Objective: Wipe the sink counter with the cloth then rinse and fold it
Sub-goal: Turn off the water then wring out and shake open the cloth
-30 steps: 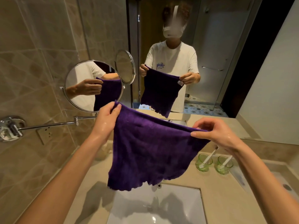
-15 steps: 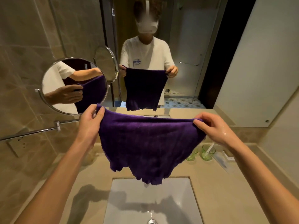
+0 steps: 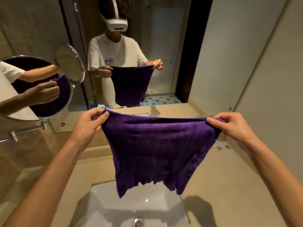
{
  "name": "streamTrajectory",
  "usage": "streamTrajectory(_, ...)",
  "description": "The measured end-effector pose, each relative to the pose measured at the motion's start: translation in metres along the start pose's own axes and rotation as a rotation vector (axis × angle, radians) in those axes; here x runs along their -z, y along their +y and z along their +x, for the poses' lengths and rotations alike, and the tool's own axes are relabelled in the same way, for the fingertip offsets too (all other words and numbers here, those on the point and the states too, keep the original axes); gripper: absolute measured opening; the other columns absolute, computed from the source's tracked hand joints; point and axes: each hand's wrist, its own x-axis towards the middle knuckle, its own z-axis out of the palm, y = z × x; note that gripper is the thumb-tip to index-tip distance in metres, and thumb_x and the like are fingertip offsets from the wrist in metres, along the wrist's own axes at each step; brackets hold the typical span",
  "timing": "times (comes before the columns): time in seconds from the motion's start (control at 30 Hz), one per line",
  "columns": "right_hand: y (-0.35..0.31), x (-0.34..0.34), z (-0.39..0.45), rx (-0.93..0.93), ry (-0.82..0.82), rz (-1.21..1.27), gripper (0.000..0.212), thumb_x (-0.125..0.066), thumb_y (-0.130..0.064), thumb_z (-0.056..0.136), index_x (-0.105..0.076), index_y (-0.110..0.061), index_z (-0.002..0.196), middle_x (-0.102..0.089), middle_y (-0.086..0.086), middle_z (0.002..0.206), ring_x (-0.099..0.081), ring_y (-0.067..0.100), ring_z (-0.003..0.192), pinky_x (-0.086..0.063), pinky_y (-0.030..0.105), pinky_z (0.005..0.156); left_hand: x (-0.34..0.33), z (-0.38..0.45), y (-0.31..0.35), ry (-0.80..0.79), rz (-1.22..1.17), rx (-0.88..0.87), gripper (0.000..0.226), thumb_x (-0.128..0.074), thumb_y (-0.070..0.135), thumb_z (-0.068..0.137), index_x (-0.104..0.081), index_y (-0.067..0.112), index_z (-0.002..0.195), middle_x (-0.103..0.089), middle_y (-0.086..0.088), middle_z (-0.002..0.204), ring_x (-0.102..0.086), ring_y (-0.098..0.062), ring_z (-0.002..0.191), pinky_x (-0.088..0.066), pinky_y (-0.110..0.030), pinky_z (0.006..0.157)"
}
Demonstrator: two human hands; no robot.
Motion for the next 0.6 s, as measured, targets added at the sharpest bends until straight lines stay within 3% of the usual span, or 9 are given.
streamTrajectory(0.07, 0.014, 0.021, -0.002, -0.017, -0.009, 0.053, 0.024, -0.077, -0.033, 0.084, -0.076, -0.011, 0.075, -0.067, 0.003, 0.065, -0.056, 0.009, 0.052, -0.044, 0.017, 0.045, -0.024, -0.007, 0.002, -0.023, -0.044, 0.021, 0.012, -0.057, 0.010, 0.094, -0.068, 0.010, 0.089, -0.069, 0.015, 0.068, -0.061, 0.004, 0.059, -0.047, -0.008, 0.052)
streamTrajectory(0.2, 0.057, 0.060, -0.001, -0.042, -0.077, 0.201, 0.030, -0.065, -0.034, 0.094, -0.067, -0.007, 0.083, -0.058, 0.014, 0.070, -0.049, 0.031, 0.057, -0.044, 0.041, 0.051, -0.077, -0.020, -0.007, -0.055, -0.114, 0.092, 0.018, -0.060, 0.022, 0.087, -0.076, 0.020, 0.078, -0.073, 0.008, 0.079, -0.066, -0.001, 0.073, -0.053, -0.015, 0.060)
streamTrajectory(0.3, 0.090, 0.084, 0.001, -0.031, -0.127, 0.190, 0.022, -0.055, -0.026, 0.101, -0.059, -0.011, 0.085, -0.054, 0.002, 0.079, -0.046, 0.019, 0.074, -0.042, 0.023, 0.058, -0.123, -0.028, -0.027, -0.025, -0.069, 0.183, 0.018, -0.058, 0.020, 0.098, -0.071, 0.017, 0.086, -0.068, 0.002, 0.083, -0.061, -0.010, 0.074, -0.047, -0.025, 0.065)
streamTrajectory(0.37, 0.111, 0.099, 0.003, -0.034, -0.143, 0.156, 0.023, -0.052, -0.023, 0.104, -0.057, -0.014, 0.084, -0.052, -0.006, 0.076, -0.045, 0.008, 0.072, -0.037, 0.014, 0.056, -0.154, -0.033, -0.043, 0.013, -0.076, 0.229, 0.021, -0.055, 0.020, 0.102, -0.068, 0.016, 0.086, -0.063, -0.001, 0.080, -0.054, -0.012, 0.069, -0.040, -0.029, 0.062)
streamTrajectory(0.6, 0.182, 0.163, 0.017, -0.198, -0.241, 0.159, 0.027, -0.058, -0.032, 0.101, -0.063, -0.018, 0.078, -0.058, -0.008, 0.069, -0.049, 0.003, 0.060, -0.038, 0.015, 0.049, -0.248, -0.051, -0.082, 0.160, -0.092, 0.321, 0.019, -0.053, 0.020, 0.104, -0.062, 0.014, 0.088, -0.060, 0.003, 0.069, -0.048, -0.005, 0.056, -0.038, -0.021, 0.051)
